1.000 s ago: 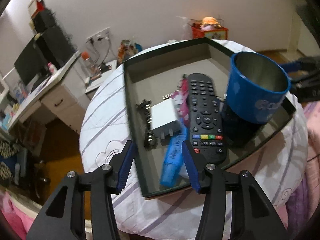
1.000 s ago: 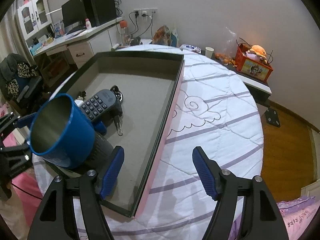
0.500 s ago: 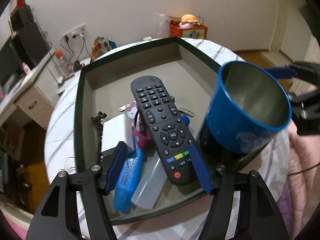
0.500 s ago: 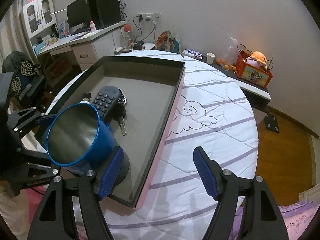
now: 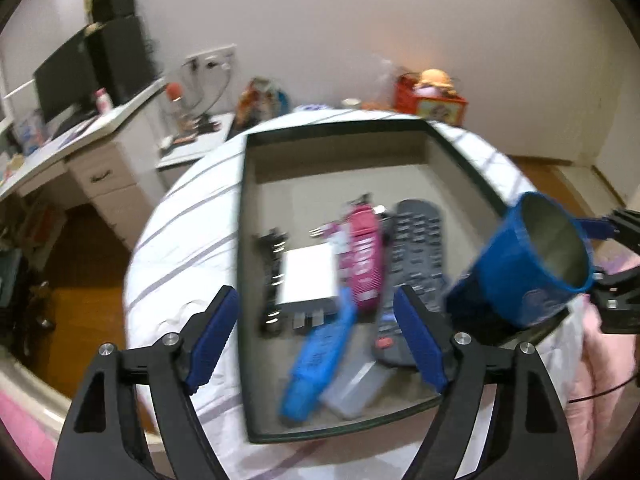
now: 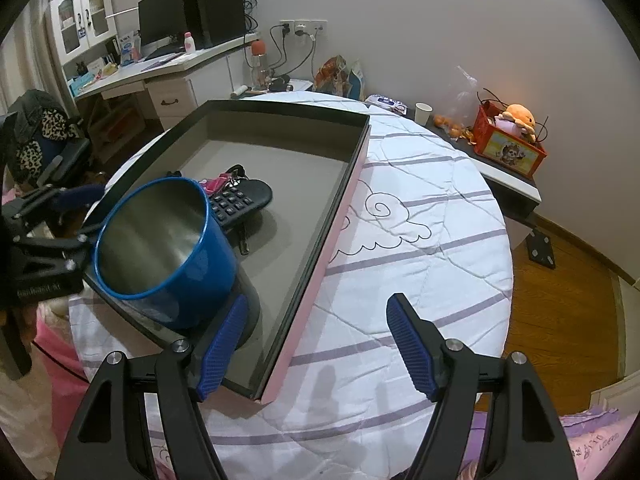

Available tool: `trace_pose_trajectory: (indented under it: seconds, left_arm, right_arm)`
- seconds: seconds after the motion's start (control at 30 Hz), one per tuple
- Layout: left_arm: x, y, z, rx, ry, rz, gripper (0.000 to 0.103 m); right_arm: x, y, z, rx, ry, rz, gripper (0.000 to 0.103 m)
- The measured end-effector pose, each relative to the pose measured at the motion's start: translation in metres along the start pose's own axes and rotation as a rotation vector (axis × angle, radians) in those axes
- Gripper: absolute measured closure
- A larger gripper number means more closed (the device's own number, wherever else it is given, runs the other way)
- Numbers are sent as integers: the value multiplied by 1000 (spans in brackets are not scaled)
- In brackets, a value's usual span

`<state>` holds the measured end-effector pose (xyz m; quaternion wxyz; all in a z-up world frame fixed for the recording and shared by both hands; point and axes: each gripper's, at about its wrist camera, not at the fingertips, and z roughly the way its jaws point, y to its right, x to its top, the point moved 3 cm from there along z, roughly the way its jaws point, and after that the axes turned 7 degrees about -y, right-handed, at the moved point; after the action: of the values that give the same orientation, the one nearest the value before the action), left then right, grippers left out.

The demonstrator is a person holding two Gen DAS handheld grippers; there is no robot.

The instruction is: Organize rigid objects

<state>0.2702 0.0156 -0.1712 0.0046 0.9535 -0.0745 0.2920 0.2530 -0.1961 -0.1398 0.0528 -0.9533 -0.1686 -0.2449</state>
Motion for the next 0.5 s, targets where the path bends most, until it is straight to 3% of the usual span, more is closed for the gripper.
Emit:
trace_pose_trajectory:
  seconds: [0.13,0.23,0.5]
  left_arm:
    - [-3,-1,19,-6,-68,-12,20]
    - [-2,6,25,22,-63,1,11]
    - [4,8,28,75,-59,-11,11]
  right_arm:
    - [1,-5,1,-13,-3,-16,29]
    - [1,-8,1,-18,-2,-21,29]
    - [2,-9,-2,-25,3,-23,29]
